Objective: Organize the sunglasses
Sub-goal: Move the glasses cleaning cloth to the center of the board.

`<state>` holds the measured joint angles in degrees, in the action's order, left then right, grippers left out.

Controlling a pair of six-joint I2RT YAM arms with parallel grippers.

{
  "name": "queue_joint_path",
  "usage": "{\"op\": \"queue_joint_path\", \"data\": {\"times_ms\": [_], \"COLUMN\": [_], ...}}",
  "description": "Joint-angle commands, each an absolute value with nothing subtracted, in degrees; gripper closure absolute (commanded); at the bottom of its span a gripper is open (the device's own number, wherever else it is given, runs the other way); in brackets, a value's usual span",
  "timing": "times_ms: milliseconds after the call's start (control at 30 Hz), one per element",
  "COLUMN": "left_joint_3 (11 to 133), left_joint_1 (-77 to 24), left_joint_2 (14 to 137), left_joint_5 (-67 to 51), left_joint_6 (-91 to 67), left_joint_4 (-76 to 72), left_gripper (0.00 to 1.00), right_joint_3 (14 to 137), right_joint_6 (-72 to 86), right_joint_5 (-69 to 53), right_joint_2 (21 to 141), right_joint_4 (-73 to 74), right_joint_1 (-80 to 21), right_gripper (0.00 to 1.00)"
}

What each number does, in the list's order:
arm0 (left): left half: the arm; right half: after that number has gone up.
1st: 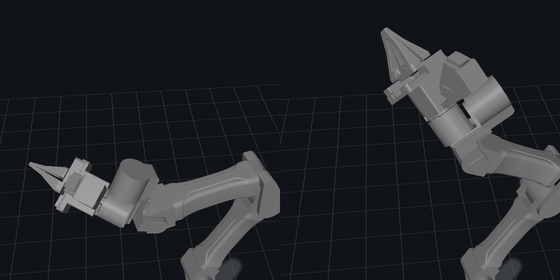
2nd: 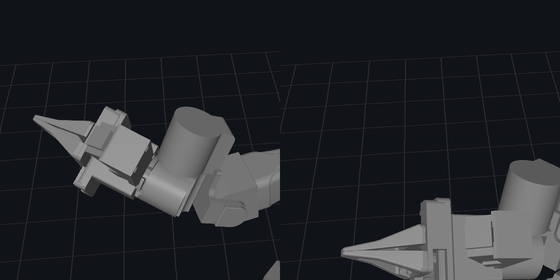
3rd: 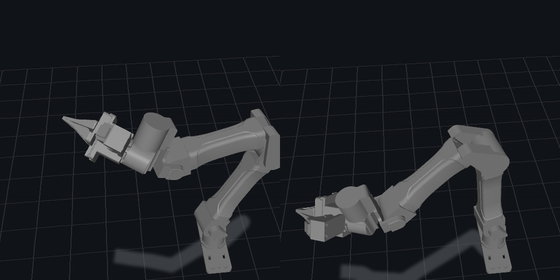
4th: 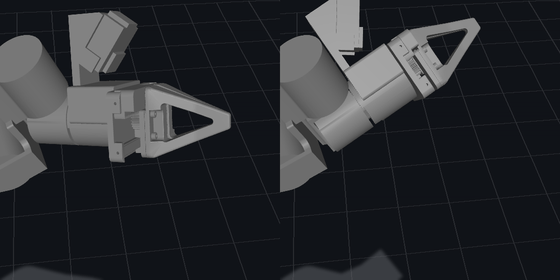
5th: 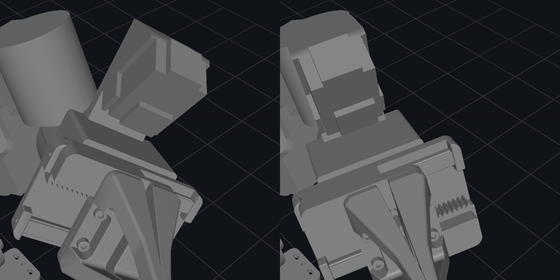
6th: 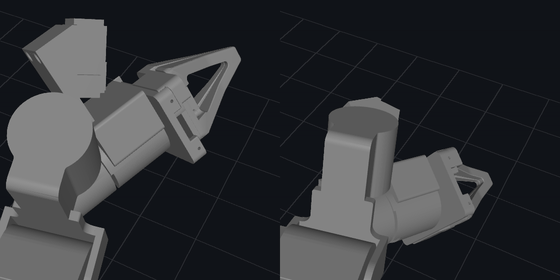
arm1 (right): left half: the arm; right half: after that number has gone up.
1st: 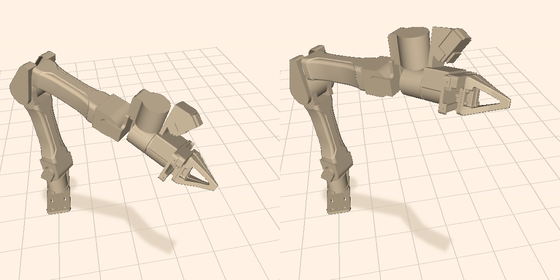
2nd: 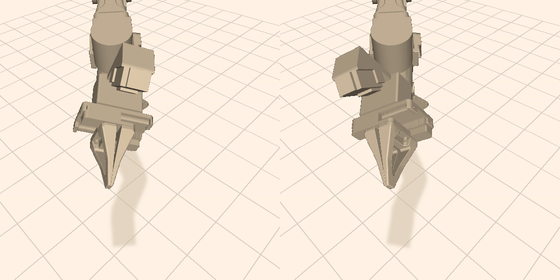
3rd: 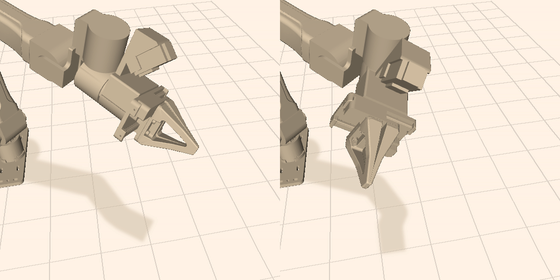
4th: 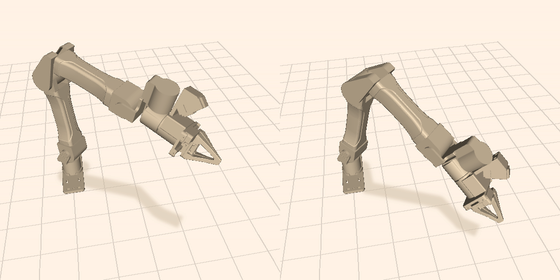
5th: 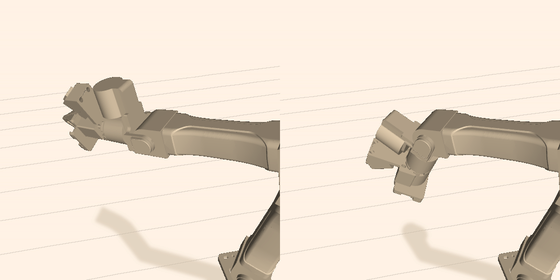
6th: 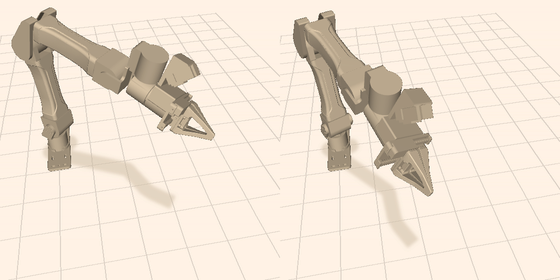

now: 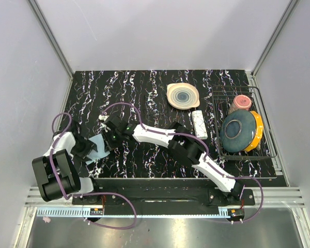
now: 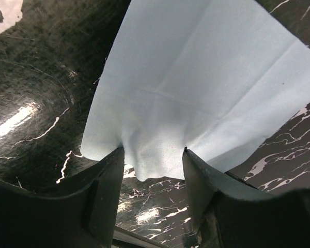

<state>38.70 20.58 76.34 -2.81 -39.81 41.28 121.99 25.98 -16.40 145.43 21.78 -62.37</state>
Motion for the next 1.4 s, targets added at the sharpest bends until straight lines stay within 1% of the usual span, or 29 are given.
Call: {"op": "queue_joint_path", "data": {"times_ms": [0, 167, 200, 267, 300, 367, 467, 500, 600, 633, 900, 1067, 1100, 1133, 1167, 1200, 1233, 1267, 1333, 1367], "left_joint_3": [37.4, 36.9, 37.0, 37.5, 37.8, 38.8, 40.9, 41.5, 43.3, 43.6, 43.2, 42.9, 42.8, 42.4, 42.1, 41.8, 41.6, 41.1, 41.1, 41.2], "left_joint_1": [21.1, 21.2, 21.3, 21.3, 21.3, 21.3, 21.3, 21.3, 21.3, 21.3, 20.8, 17.1, 14.8, 13.8, 12.8, 11.5, 11.0, 10.3, 9.6, 9.1], "left_joint_2": [76.9, 77.3, 77.3, 77.3, 77.1, 76.7, 75.6, 74.7, 73.0, 72.6, 72.5, 75.5, 76.1, 76.4, 76.6, 76.7, 76.8, 76.7, 77.0, 77.1], "left_joint_5": [-5.1, -5.5, -5.7, -5.8, -5.7, -5.8, -6.1, -6.1, -6.2, -6.5, -9.2, -12.4, -12.8, -13.4, -13.9, -14.4, -14.8, -14.7, -14.8, -14.8], "left_joint_6": [-40.7, -40.5, -40.5, -40.2, -40.1, -39.6, -38.4, -38.1, -36.6, -36.2, -34.3, -33.8, -33.8, -34.1, -34.8, -35.1, -35.4, -35.7, -35.8, -35.4], "left_joint_4": [39.1, 38.7, 38.7, 38.8, 39.0, 39.6, 40.8, 41.0, 42.1, 42.3, 41.2, 39.5, 38.9, 37.9, 37.2, 36.4, 34.9, 34.1, 32.3, 31.5], "left_gripper": [0.48, 0.50, 0.50, 0.50, 0.50, 0.49, 0.44, 0.40, 0.35, 0.32, 0.30, 0.31, 0.30, 0.31, 0.31, 0.31, 0.31, 0.31, 0.31, 0.32], "right_joint_3": [123.0, 123.0, 123.1, 123.6, 123.7, 123.6, 121.7, 119.8, 115.5, 111.7, 89.3, 83.0, 81.8, 81.4, 81.2, 81.2, 81.6, 81.9, 83.9, 84.8], "right_joint_6": [26.2, 26.8, 26.8, 26.8, 26.9, 27.1, 27.2, 27.2, 27.2, 27.0, 25.7, 26.9, 26.7, 26.7, 26.7, 26.6, 26.4, 26.3, 25.4, 25.2], "right_joint_5": [-14.0, -12.0, -11.9, -11.3, -10.5, -9.1, -5.7, -4.4, -1.6, -1.0, 3.4, 4.3, 3.7, 3.9, 4.4, 6.3, 7.5, 8.5, 9.6, 9.6], "right_joint_2": [148.4, 148.4, 148.4, 148.4, 148.4, 148.0, 146.0, 145.2, 141.0, 138.3, 125.2, 118.5, 117.5, 115.9, 115.1, 114.3, 113.2, 112.9, 112.8, 112.9], "right_joint_4": [25.9, 26.4, 26.5, 27.2, 27.3, 28.2, 29.0, 29.3, 29.6, 29.7, 30.1, 32.6, 32.5, 32.9, 33.1, 33.3, 33.4, 33.6, 33.6, 33.6], "right_joint_1": [-63.4, -63.4, -63.3, -63.4, -63.4, -63.2, -62.6, -62.2, -60.3, -59.7, -57.3, -57.4, -57.4, -57.4, -57.2, -57.4, -57.3, -56.9, -55.9, -54.6], "right_gripper": [0.70, 0.78, 0.85, 0.93, 1.00, 1.00, 1.00, 1.00, 1.00, 1.00, 1.00, 1.00, 0.97, 0.91, 0.84, 0.74, 0.56, 0.49, 0.42, 0.41]}}
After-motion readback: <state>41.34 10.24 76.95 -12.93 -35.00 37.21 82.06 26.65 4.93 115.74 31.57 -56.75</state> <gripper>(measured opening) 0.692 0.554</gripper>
